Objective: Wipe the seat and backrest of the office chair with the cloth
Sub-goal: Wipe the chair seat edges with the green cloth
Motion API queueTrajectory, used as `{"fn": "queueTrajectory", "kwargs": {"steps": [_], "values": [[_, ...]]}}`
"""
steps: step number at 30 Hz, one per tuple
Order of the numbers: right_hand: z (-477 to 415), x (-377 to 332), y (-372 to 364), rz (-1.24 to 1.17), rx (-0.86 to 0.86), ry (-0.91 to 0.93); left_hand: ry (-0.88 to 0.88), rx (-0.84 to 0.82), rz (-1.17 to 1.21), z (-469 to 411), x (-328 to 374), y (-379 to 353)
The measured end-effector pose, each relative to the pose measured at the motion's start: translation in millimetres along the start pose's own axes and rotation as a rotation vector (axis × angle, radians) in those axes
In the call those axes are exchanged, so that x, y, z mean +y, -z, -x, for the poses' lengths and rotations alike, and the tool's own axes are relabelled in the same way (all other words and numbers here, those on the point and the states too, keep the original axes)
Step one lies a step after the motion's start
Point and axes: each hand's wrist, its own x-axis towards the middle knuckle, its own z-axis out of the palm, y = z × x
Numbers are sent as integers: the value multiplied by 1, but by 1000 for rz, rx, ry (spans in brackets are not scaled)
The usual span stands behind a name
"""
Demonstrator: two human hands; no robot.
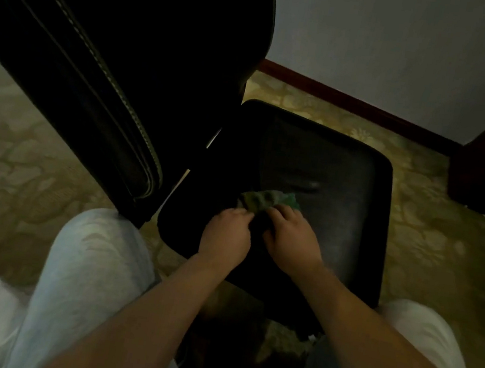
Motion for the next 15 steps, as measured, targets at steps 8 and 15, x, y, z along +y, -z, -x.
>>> {"fn": "queueTrajectory", "kwargs": {"steps": [8, 15], "values": [[-6, -27, -23, 47, 18, -8, 7, -60, -200, 28, -25, 10], [-26, -47, -19, 58, -230, -214, 63, -29, -123, 35, -33, 28]]}}
